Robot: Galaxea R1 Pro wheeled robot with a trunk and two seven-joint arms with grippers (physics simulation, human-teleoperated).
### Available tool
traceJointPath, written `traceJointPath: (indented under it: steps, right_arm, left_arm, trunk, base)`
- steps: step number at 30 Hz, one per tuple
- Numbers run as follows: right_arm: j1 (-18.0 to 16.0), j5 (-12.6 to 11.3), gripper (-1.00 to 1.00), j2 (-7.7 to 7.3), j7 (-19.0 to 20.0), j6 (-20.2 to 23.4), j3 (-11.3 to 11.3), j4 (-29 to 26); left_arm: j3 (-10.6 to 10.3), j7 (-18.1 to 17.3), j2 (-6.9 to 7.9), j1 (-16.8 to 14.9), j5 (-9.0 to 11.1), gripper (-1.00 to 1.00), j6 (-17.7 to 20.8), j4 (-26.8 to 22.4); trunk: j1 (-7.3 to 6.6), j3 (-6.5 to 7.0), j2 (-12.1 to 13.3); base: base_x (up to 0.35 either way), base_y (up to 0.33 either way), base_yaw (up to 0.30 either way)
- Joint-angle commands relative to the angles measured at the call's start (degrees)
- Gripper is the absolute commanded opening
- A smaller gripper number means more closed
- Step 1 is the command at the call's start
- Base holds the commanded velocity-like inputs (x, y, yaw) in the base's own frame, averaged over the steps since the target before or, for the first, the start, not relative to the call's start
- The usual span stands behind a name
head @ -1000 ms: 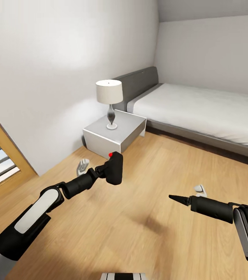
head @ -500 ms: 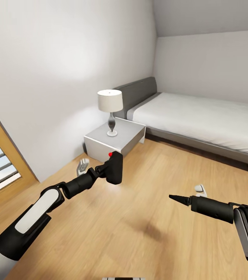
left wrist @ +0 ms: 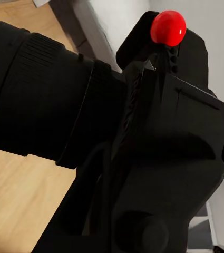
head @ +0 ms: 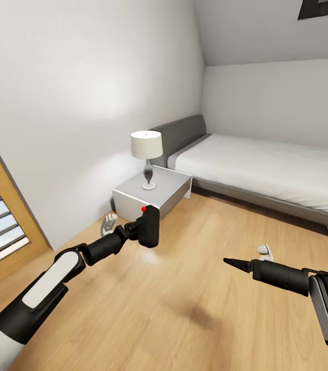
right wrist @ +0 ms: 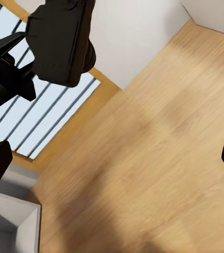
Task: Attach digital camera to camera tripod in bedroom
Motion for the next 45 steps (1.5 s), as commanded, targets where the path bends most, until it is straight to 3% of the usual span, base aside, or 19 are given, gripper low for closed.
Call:
traceJointPath:
  steps: [1, 3, 9, 29, 45]
  right_arm:
    - [-0.03, -0.03, 1.00, -0.01, 0.13, 0.29, -0.04, 0.00]
    - [-0.03, -0.03, 1.00, -0.01, 0.12, 0.29, -0.07, 0.00]
    - [-0.03, -0.03, 1.00, -0.01, 0.12, 0.29, -0.09, 0.00]
    - [-0.03, -0.03, 1.00, -0.01, 0.11, 0.29, -0.09, 0.00]
    - [-0.03, -0.03, 1.00, -0.01, 0.13, 0.29, -0.09, 0.00]
  left_arm:
    - [-0.05, 0.67, 0.05, -0.05, 0.81, -1.00, 0.00, 0.10]
    - [0.04, 0.65, 0.11, -0.05, 2.13, -1.00, -0.02, 0.54]
    - [0.26, 0.59, 0.19, -0.05, 3.22, -1.00, -0.03, 0.81]
    - [0.32, 0.58, 0.21, -0.05, 3.43, -1.00, -0.01, 0.82]
    - [0.32, 0.52, 0.12, -0.05, 3.48, -1.00, -0.01, 0.90]
  trunk:
    - [-0.03, 0.18, -0.01]
    - [-0.09, 0.62, 0.02]
    - [-0.24, 1.95, 0.10]
    - [-0.76, 6.38, 0.37]
    - [-4.15, 9.28, 6.54]
  base:
    - [0.000, 0.000, 0.000]
    - [0.000, 0.000, 0.000]
    - [0.000, 0.000, 0.000]
    - [0.000, 0.000, 0.000]
    - [0.000, 0.000, 0.000]
